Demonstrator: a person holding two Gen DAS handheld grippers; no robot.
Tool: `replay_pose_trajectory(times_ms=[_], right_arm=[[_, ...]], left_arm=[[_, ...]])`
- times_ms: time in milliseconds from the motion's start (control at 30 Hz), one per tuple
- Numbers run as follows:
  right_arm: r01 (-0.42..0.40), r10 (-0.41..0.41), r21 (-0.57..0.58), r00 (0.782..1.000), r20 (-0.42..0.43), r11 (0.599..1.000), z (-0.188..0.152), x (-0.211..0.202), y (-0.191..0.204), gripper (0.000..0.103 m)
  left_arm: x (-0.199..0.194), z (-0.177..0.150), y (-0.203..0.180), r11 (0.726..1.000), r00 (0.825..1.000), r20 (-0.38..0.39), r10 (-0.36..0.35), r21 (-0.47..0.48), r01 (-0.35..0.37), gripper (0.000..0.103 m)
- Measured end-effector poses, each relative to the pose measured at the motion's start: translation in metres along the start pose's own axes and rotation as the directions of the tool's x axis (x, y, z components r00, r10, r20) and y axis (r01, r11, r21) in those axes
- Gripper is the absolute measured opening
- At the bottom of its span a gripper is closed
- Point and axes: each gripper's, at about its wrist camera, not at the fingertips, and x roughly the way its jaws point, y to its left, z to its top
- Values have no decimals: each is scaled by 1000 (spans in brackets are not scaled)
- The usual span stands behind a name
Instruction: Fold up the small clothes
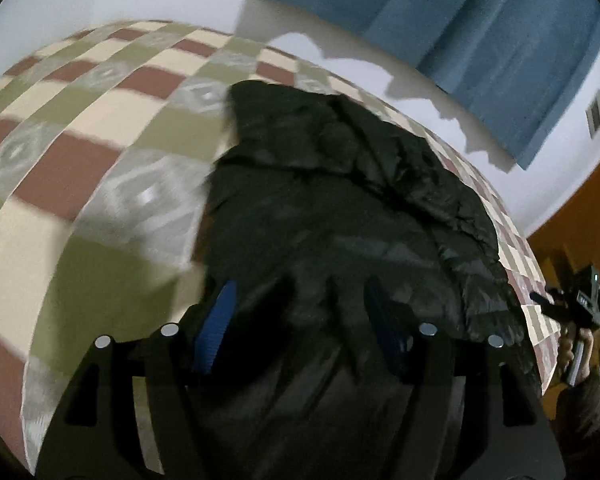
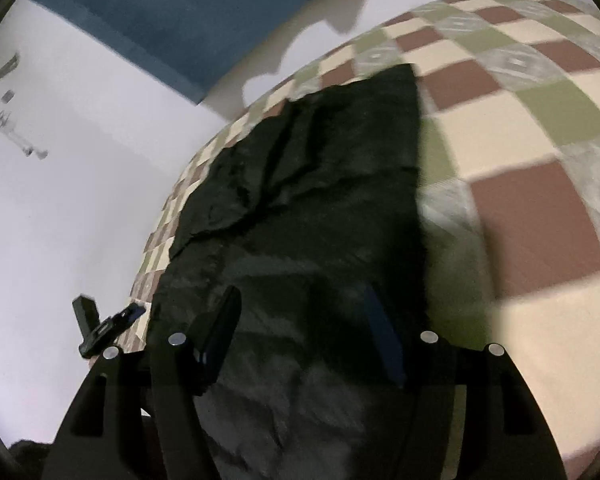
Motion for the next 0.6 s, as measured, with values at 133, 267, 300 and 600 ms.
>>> replay_pose_trajectory(times_ms=[133,267,300,600], right_arm=[[12,-13,30,1000,26,999,-18,-23,-14,64],[23,-24,47,1000,18,999,-30,-30,-19,64],[27,-27,46,1000,11,999,-33,-32,-20,64],[36,-32,89,998,-47,995,-67,-41,-35,66]], left_arm=[[-21,-20,16,999,1000,9,3,-46,-3,67],[-31,-36,21,996,1000,14,-24,-82,25,67],[-31,-40,21,996,1000,10,-27,-87,28,68],[-34,-76,26,992,997,-61,-38,-119,30,68]])
